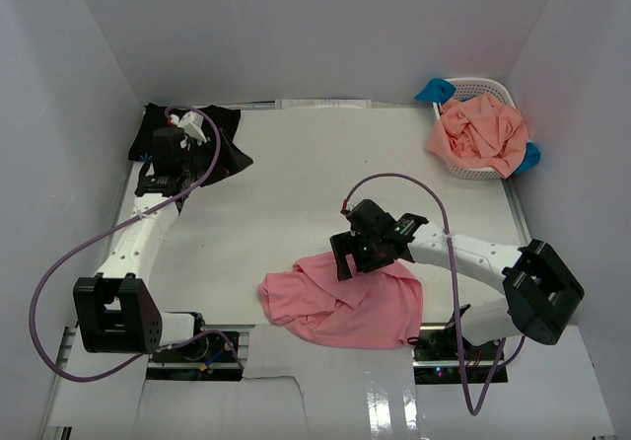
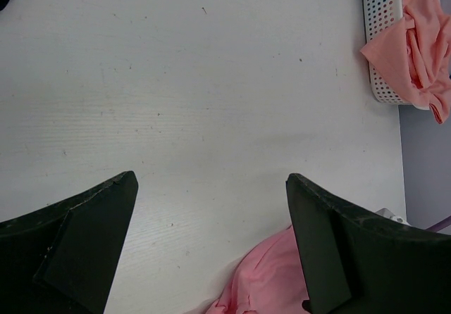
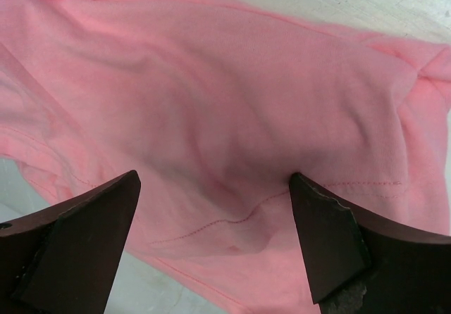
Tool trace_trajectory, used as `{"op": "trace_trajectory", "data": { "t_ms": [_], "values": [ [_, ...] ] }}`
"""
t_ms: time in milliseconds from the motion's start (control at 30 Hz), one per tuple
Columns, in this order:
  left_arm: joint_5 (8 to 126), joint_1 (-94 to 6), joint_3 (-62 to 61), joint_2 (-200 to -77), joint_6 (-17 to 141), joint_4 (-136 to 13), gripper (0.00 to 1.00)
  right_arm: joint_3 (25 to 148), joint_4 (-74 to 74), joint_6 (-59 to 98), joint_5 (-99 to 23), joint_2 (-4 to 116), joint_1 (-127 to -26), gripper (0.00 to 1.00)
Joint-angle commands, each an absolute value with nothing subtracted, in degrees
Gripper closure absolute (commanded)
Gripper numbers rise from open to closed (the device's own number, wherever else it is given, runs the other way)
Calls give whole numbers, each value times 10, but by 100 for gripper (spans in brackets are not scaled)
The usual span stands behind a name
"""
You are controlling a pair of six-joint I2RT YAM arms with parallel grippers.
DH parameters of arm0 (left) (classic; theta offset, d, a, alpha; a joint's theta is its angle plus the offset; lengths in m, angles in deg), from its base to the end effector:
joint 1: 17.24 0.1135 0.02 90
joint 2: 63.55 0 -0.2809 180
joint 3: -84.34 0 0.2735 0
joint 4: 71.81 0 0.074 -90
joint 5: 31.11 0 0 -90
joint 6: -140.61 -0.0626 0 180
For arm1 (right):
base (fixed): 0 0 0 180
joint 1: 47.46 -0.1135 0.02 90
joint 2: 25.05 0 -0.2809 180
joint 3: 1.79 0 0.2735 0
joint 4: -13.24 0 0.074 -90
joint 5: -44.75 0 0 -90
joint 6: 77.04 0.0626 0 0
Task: Fold and stack the t-shirts
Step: Put the neatly folded tshirt into the corner of the board with the left arm
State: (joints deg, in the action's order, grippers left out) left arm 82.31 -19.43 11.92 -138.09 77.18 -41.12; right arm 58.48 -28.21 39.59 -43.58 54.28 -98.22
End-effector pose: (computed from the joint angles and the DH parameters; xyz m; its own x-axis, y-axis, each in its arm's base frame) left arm 0.3277 -0.0374 0.3029 -0.6493 -0.3859 -0.6554 0.0877 0.8180 -0.5686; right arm 0.1844 0.2286 0.1814 -0.8433 -0.3242 -0.4287 -0.4534 0.8575 0.2433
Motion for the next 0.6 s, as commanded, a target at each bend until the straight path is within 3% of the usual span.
{"op": "trace_trajectory", "data": {
  "t_ms": [0, 567],
  "values": [
    [831, -192, 103, -1369, 770, -409, 2, 577, -264, 402, -439, 541, -988, 7],
    [832, -192, 102, -1370, 768, -409, 2, 576, -252, 406, -450, 526, -998, 8]
  ]
}}
